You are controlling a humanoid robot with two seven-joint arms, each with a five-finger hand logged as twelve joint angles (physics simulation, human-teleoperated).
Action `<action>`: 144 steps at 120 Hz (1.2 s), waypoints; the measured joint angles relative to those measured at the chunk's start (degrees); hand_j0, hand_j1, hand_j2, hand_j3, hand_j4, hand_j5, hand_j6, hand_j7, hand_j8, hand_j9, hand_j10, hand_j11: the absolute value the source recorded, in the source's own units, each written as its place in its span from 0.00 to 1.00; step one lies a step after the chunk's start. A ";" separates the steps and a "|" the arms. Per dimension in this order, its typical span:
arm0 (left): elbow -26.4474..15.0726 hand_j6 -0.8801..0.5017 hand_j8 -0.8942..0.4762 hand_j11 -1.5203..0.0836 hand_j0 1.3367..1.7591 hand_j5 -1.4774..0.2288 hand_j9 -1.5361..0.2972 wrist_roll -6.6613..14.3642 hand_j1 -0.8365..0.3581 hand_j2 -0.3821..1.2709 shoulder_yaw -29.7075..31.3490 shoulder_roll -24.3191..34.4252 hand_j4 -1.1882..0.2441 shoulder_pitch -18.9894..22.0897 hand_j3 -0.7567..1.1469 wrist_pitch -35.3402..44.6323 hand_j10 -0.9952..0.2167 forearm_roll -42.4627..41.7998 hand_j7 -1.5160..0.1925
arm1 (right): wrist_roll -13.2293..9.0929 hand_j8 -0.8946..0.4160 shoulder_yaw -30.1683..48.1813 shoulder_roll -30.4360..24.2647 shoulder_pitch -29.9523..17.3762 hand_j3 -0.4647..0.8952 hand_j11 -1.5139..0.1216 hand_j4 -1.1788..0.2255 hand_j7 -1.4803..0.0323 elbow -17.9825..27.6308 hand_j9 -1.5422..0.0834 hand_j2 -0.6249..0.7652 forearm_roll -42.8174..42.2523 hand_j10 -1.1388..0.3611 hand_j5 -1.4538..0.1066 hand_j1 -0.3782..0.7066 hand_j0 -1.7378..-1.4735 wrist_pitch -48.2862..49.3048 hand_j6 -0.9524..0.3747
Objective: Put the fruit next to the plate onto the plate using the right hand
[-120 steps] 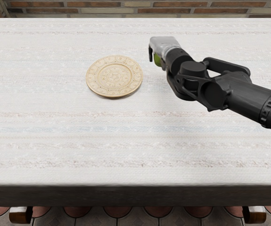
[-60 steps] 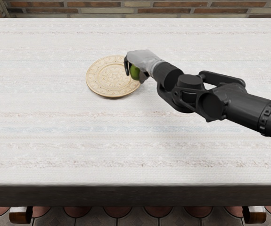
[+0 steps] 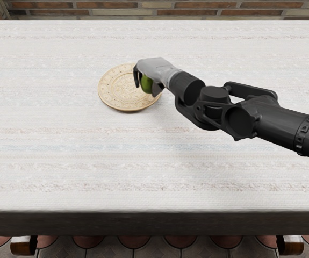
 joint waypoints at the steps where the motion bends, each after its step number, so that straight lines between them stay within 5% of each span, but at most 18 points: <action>1: 0.00 0.62 0.64 0.94 0.76 0.85 0.83 0.00 0.98 0.23 0.00 0.00 0.82 0.02 0.40 0.00 0.81 0.00 0.88 | 0.01 0.39 0.00 0.00 0.00 0.34 0.28 0.31 0.32 0.04 0.31 0.60 0.00 0.37 0.25 0.55 0.32 -0.01 0.30; 19: 0.00 0.62 0.64 0.94 0.76 0.85 0.83 0.01 0.98 0.23 0.00 0.00 0.82 -0.03 0.40 0.00 0.81 0.00 0.88 | -0.23 0.52 1.27 0.00 0.19 0.34 0.59 0.56 0.64 1.70 0.62 0.52 6.37 0.53 0.58 0.30 0.31 -0.90 0.48; 36: 0.00 0.63 0.64 0.94 0.76 0.85 0.83 0.01 0.98 0.23 0.00 0.00 0.82 -0.02 0.40 0.00 0.81 0.00 0.88 | -0.62 0.60 1.61 0.00 0.53 0.34 0.76 0.70 0.81 2.08 0.78 0.49 8.85 0.65 0.76 0.17 0.31 -2.52 0.60; 63: 0.00 0.63 0.64 0.94 0.76 0.85 0.83 0.00 0.98 0.23 0.00 0.00 0.82 -0.03 0.40 0.00 0.81 0.00 0.88 | -2.81 0.65 1.65 0.00 0.61 0.34 0.87 0.79 0.92 1.84 0.89 0.46 9.95 0.72 0.87 0.07 0.30 -3.26 0.68; 93: 0.00 0.62 0.64 0.94 0.76 0.85 0.83 0.00 0.98 0.23 0.00 0.00 0.82 -0.01 0.40 0.00 0.81 0.00 0.88 | -2.54 0.67 3.59 -0.02 0.93 0.34 0.91 0.83 0.96 3.11 0.93 0.45 11.73 0.75 0.91 0.04 0.30 2.68 0.70; 121: 0.00 0.63 0.64 0.94 0.76 0.85 0.83 0.00 0.98 0.23 0.00 0.00 0.82 -0.03 0.40 0.00 0.81 0.00 0.88 | 4.77 0.68 11.39 -15.13 0.30 0.34 0.92 0.83 0.97 13.86 0.94 0.45 16.04 0.76 0.93 0.03 0.30 18.34 0.71; 144: 0.00 0.63 0.64 0.94 0.76 0.85 0.83 -0.01 0.98 0.23 -0.01 0.00 0.82 0.01 0.40 0.00 0.81 0.00 0.88 | 16.96 0.68 12.37 -29.18 -1.36 0.34 0.92 0.84 0.98 15.39 0.95 0.45 19.10 0.76 0.93 0.03 0.30 36.07 0.71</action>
